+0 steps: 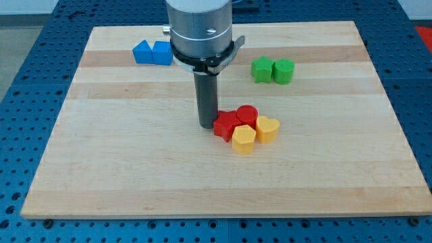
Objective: Point at the top left of the board
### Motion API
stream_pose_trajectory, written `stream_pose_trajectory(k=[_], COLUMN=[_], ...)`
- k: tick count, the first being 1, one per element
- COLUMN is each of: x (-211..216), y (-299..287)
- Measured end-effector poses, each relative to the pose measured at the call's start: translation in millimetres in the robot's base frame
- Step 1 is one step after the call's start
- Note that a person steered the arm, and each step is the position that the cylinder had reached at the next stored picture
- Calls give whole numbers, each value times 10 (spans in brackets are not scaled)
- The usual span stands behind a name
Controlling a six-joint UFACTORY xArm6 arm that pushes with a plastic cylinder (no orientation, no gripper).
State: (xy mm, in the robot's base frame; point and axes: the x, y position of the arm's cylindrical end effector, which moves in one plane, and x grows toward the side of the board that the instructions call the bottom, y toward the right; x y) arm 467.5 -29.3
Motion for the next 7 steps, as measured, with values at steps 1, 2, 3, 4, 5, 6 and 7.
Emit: stream_pose_trajectory(k=[1, 2, 3, 4, 5, 6, 7], x=[27, -50, -247, -615, -978, -1314, -1773], y=[30, -79, -371, -847, -1427, -2001, -2309])
